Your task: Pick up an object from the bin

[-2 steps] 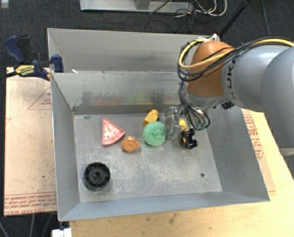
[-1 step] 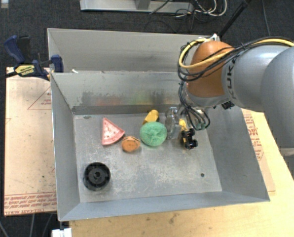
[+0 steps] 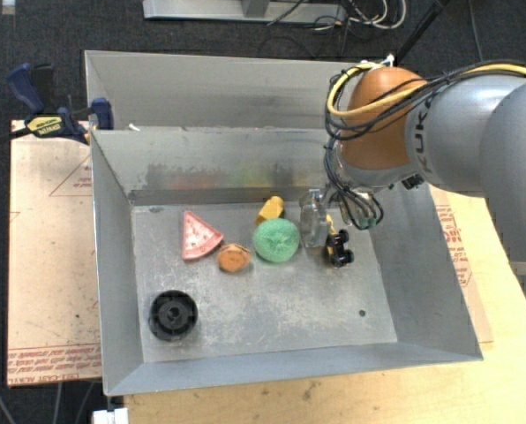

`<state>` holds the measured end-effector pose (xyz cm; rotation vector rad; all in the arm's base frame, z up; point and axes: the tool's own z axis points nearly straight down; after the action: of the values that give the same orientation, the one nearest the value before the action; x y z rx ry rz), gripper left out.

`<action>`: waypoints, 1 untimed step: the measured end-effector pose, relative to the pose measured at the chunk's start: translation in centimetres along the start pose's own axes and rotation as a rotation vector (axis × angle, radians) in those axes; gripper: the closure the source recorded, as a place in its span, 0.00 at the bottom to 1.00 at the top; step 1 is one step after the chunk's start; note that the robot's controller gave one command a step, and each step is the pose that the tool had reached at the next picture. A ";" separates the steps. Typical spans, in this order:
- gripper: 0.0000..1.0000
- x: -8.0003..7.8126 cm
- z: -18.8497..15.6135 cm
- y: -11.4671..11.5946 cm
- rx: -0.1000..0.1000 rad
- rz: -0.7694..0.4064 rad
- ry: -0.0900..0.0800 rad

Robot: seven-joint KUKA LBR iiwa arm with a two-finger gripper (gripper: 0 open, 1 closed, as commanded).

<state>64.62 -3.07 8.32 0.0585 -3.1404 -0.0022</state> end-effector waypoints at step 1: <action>0.00 -0.7 -8.9 0.3 0.001 -0.048 -0.006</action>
Offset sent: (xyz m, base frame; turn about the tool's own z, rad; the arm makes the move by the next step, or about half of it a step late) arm 0.0000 0.0000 0.0000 0.0000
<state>65.30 -2.75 17.23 0.1340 -3.1442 -0.0007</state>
